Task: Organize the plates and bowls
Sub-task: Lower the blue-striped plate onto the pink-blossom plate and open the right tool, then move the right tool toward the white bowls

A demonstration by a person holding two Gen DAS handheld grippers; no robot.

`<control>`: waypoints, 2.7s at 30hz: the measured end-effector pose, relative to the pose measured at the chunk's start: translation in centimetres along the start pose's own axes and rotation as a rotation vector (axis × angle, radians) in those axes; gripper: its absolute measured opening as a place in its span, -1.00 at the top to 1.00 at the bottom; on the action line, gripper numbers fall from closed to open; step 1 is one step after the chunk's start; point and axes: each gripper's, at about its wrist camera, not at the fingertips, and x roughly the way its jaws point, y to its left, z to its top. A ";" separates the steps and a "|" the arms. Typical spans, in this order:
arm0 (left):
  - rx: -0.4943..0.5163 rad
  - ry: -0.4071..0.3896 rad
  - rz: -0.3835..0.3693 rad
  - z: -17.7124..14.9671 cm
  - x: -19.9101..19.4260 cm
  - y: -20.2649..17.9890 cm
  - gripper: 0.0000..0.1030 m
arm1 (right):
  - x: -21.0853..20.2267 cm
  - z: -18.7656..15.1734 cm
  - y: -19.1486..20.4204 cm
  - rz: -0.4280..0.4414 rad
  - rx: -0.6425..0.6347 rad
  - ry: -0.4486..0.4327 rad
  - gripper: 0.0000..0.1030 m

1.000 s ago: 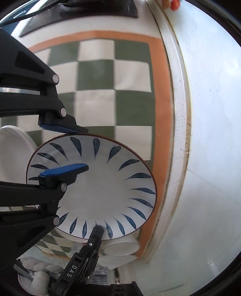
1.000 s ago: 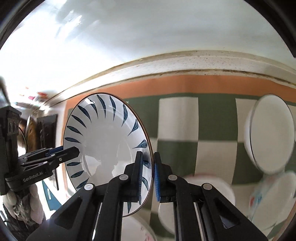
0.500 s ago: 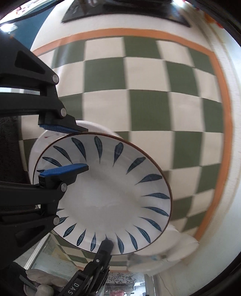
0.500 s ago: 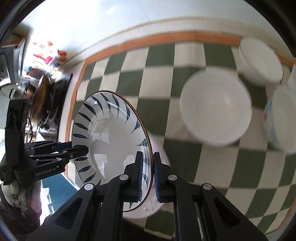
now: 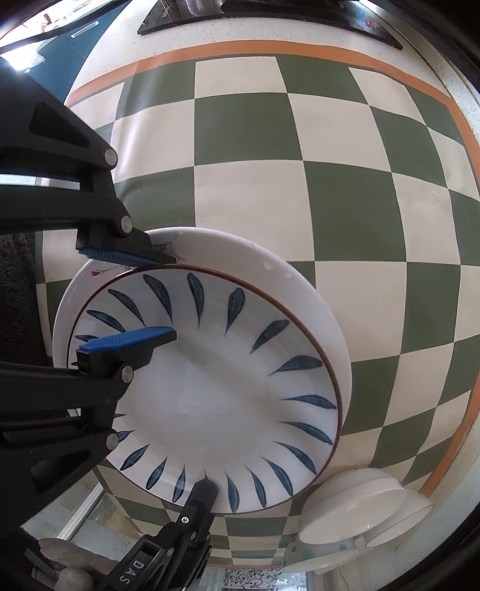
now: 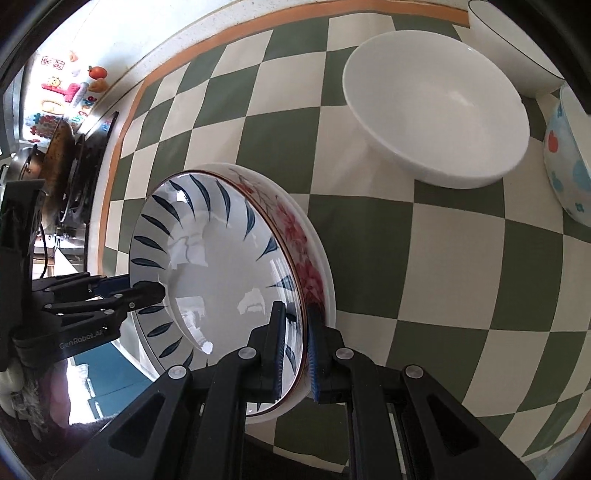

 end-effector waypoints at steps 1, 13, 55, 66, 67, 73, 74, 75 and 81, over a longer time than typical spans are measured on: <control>-0.007 0.000 0.002 0.1 0.0 -0.1 0.44 | 0.2 0.6 0.3 0.000 0.001 0.002 0.76; -0.069 0.009 0.038 -0.9 0.4 0.5 0.44 | 0.6 1.6 2.3 -0.093 -0.003 0.037 0.67; -0.014 -0.258 0.054 -6.3 -7.2 0.1 -0.84 | -4.5 -3.7 3.1 -0.220 0.110 -0.108 -0.51; -0.011 -0.421 0.044 -13.4 -14.4 1.2 -0.86 | -13.1 -11.2 8.3 -0.211 0.091 -0.294 -0.69; -0.011 -0.431 0.045 -13.8 -14.7 1.2 -0.86 | -13.4 -11.5 8.6 -0.204 0.093 -0.300 -0.69; 0.017 -0.484 0.041 -15.4 -16.6 1.1 -0.93 | -15.2 -13.4 10.5 -0.199 0.078 -0.337 -0.74; 0.023 -0.487 0.032 -15.5 -16.8 1.0 -0.93 | -15.3 -13.7 10.8 -0.194 0.078 -0.341 -0.75; 0.026 -0.491 0.021 -15.6 -16.9 0.9 -0.93 | -15.5 -14.0 11.0 -0.196 0.077 -0.342 -0.75; 0.037 -0.496 0.008 -15.3 -16.7 0.0 -0.98 | -16.3 -14.7 10.3 -0.155 0.105 -0.367 -0.83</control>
